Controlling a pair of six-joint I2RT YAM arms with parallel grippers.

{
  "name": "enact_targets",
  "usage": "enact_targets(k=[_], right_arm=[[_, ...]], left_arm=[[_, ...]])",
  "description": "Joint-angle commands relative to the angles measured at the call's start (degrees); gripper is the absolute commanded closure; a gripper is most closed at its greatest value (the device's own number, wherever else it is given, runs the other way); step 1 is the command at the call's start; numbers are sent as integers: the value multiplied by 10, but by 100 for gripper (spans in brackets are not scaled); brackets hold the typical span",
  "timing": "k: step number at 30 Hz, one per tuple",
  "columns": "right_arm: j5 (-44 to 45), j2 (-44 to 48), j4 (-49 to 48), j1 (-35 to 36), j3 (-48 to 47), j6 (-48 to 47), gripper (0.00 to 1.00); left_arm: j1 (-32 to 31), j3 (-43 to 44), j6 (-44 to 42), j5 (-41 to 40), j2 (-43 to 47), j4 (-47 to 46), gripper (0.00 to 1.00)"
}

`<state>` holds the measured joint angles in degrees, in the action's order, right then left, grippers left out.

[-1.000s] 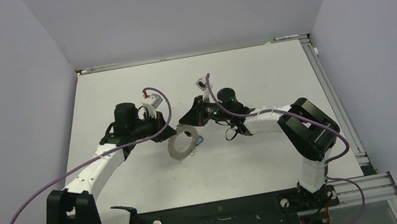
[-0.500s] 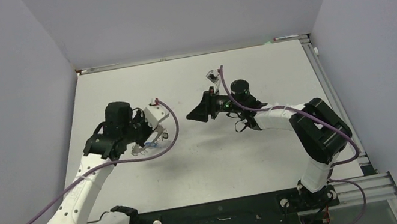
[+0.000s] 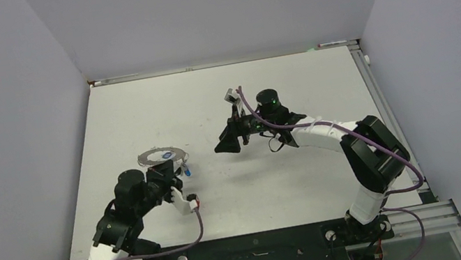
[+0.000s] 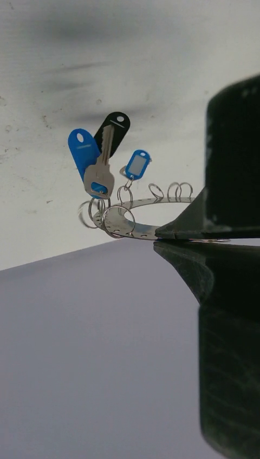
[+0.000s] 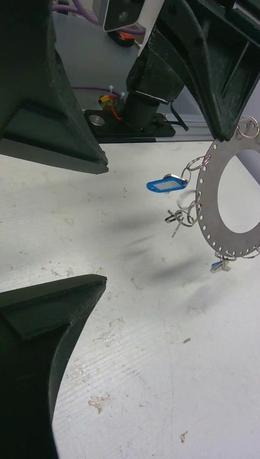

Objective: Remove the keys from the keyring

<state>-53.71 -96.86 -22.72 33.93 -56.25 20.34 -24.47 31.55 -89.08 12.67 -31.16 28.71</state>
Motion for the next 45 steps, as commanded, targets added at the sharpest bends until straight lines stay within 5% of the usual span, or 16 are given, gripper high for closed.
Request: enact_targets(k=[1, 12, 20, 45], right_arm=[[-23, 17, 13, 7, -13, -42, 30], [-25, 44, 15, 53, -20, -64, 28], [-33, 60, -12, 74, -33, -60, 28], [-59, -19, -113, 118, -122, 19, 32]], left_arm=[[-4, -39, -158, 43, 43, -134, 100], [-4, -60, -51, 57, 67, -259, 100], [-4, -80, -50, 98, 85, -338, 100], [-4, -68, -43, 120, 74, -365, 100]])
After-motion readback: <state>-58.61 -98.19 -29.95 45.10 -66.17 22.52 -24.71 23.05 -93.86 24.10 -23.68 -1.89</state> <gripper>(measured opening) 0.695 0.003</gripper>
